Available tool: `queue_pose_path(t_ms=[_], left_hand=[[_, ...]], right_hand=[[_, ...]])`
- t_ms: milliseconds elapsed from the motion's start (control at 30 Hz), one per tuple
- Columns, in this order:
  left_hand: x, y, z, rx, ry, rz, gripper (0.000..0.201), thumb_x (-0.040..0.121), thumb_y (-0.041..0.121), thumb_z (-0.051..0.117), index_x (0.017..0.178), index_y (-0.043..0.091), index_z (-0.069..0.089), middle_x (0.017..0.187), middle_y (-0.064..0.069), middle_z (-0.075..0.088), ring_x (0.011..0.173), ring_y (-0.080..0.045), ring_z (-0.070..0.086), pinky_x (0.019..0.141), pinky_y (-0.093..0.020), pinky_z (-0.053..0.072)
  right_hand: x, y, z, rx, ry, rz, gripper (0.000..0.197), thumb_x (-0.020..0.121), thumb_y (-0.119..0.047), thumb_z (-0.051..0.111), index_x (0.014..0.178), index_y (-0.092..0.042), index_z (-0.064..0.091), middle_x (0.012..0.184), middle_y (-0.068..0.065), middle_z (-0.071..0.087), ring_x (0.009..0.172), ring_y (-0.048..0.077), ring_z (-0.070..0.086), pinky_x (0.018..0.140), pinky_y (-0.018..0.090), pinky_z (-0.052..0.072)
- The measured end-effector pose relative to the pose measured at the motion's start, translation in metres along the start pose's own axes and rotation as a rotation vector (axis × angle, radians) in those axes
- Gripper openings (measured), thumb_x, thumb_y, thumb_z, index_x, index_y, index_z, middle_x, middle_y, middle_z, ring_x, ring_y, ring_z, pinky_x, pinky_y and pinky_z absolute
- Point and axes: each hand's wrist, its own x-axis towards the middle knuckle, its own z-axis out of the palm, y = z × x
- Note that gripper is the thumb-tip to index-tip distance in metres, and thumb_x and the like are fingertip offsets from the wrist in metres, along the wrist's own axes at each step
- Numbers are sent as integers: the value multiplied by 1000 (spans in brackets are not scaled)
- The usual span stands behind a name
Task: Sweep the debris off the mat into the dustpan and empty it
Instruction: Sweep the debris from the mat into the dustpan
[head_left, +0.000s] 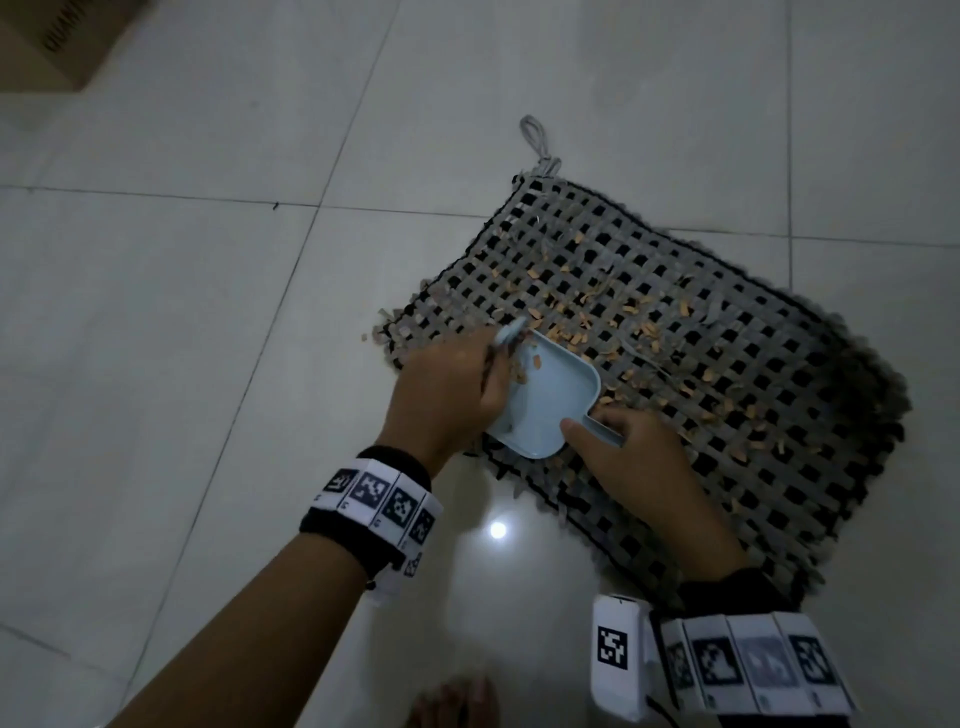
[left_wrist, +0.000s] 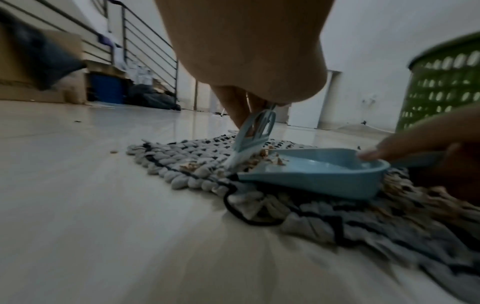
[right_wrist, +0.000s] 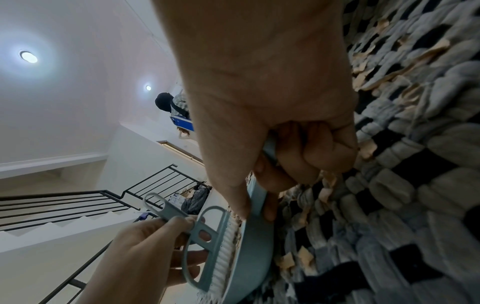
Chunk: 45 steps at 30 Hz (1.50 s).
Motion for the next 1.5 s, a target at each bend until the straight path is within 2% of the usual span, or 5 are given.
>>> queue_pose_path(t_ms=[233,733,900,1200,1500], left_hand=[[1,0,-6,58,68,-136,32,98,15,59,66,13,56,54,7,43,41,-10,33,45,-11,11],[5,4,-4,-141,69,-69,39,95,12,61,60,18,46,45,8,43,33,-6,30,37,-16,27],[33,-13,-10,-67,108,-199,36,103,24,49,69,10,55,53,5,49,41,-6,41,43,-17,29],[25,0,-1,-19,-25,155,40,92,18,56,54,12,47,42,0,43,30,-18,35,35,-21,25],[28,9,6,-60,-34,163,24,93,14,62,69,11,60,50,4,45,36,-18,41,41,-20,23]], right_hand=[[-2,3,2,-42,26,19,27,90,-44,69,87,-18,74,69,-10,65,60,0,60,49,15,38],[-6,4,-10,-12,-41,14,35,94,-39,67,62,-28,57,48,-17,55,44,-5,51,41,8,32],[-3,7,-14,34,-33,39,28,92,-45,67,86,-18,74,76,0,68,66,10,63,54,22,44],[-3,13,-19,8,43,60,31,91,-47,67,93,-16,73,69,-8,63,57,1,57,47,13,38],[-3,16,-29,-7,60,57,31,91,-45,67,91,-15,75,67,-8,63,55,1,56,50,18,39]])
